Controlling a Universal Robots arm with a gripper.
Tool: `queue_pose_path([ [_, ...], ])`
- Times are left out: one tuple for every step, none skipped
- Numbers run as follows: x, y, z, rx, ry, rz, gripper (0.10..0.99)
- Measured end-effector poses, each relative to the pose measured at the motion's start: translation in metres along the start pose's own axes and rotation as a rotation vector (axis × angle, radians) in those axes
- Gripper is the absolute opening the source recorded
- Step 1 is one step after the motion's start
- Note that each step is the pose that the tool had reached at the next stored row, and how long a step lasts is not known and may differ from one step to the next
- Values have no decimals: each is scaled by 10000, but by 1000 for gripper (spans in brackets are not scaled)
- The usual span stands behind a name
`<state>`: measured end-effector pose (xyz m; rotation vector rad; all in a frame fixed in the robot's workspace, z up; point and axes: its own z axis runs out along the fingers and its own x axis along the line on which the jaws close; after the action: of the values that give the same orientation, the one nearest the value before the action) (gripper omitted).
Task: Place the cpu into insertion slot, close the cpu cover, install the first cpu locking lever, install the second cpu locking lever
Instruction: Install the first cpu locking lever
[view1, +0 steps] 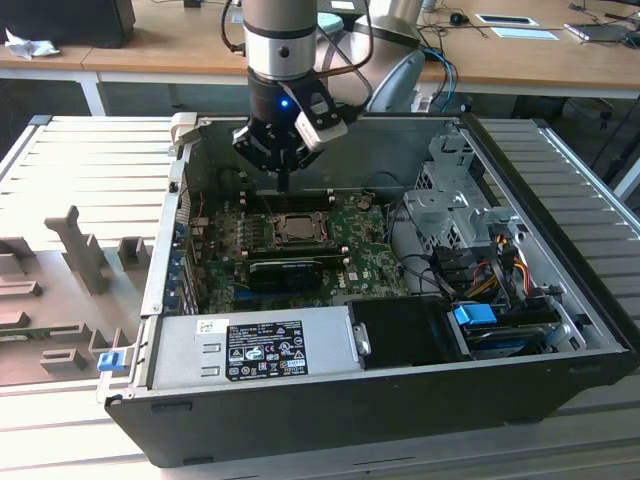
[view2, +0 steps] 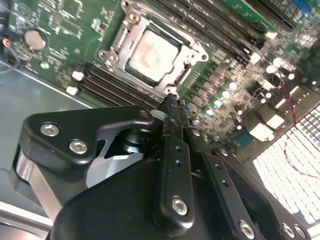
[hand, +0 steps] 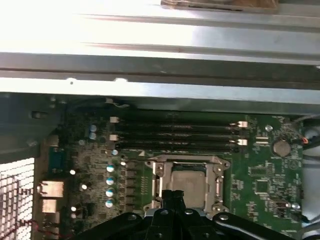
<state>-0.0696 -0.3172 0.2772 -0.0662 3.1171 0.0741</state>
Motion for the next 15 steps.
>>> queue_pose_path([
  [25,1,0,-16,0,0,106],
  [50,2,1,-32,-1,-4,106],
  [110,5,2,-67,-4,-11,106],
  [138,6,2,-80,-5,-14,106],
  [166,7,3,-92,-7,-18,106],
  [196,8,4,-103,-8,-24,106],
  [222,9,5,-112,-8,-28,106],
  [267,11,6,-126,-10,-32,106],
  [323,13,7,-134,-11,-36,106],
  [355,14,9,-137,-12,-37,106],
  [389,16,12,-140,-13,-37,106],
  [420,17,19,-145,-15,-38,106],
  [434,18,28,-151,-22,-39,106],
  [448,18,34,-155,-27,-41,106],
  [462,18,42,-161,-31,-41,106],
])
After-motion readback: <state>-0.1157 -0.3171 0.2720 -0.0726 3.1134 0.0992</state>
